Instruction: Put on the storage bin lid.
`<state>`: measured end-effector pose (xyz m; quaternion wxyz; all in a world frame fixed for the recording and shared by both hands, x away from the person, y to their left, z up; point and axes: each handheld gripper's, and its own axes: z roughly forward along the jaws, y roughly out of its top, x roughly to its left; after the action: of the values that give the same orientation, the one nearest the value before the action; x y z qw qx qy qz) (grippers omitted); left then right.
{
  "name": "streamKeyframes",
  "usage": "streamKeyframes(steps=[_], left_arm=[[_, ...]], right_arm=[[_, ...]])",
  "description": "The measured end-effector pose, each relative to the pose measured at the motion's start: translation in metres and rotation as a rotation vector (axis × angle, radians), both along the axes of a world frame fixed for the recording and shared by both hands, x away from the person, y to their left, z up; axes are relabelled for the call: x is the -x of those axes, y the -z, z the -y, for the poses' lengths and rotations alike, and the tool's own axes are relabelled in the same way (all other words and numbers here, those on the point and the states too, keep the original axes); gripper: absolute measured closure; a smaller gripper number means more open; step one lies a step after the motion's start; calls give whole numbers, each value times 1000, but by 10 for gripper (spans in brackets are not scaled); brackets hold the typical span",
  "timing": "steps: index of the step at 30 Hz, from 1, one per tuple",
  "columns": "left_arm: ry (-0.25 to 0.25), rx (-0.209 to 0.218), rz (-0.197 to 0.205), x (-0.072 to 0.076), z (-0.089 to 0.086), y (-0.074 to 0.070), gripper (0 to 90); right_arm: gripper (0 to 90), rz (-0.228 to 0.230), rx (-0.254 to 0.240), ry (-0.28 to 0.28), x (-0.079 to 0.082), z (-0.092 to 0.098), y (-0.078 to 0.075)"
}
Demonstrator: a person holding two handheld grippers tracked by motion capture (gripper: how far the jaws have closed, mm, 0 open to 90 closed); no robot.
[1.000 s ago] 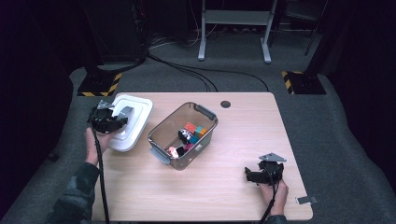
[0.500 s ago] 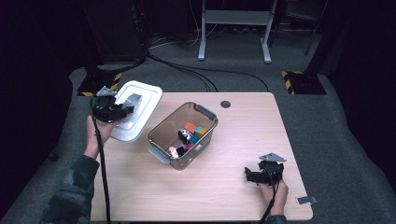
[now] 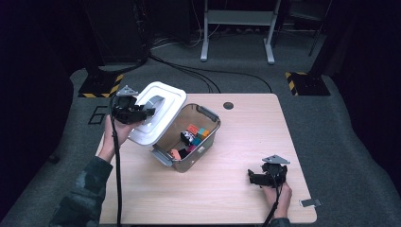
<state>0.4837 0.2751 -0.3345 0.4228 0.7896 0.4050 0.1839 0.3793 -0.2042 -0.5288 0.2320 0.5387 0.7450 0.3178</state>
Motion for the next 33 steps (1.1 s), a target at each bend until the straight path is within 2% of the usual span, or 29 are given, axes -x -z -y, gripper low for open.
streamKeyframes(steps=[12, 18, 25, 29, 30, 33], left_arm=[[59, -42, -28, 3, 38, 10, 671], [81, -44, -47, 4, 59, 18, 671], [112, -53, -62, 5, 78, 25, 670], [143, -75, -82, 5, 89, 30, 671], [156, -95, -89, 5, 93, 32, 670], [159, -95, -96, 5, 94, 35, 670]], right_arm=[[32, 0, 0, -1, 0, 0, 0], [31, 0, 0, -1, 0, 0, 0], [32, 0, 0, -1, 0, 0, 0], [31, 0, 0, 0, 0, 0, 0], [32, 0, 0, -1, 0, 0, 0], [31, 0, 0, 0, 0, 0, 0]])
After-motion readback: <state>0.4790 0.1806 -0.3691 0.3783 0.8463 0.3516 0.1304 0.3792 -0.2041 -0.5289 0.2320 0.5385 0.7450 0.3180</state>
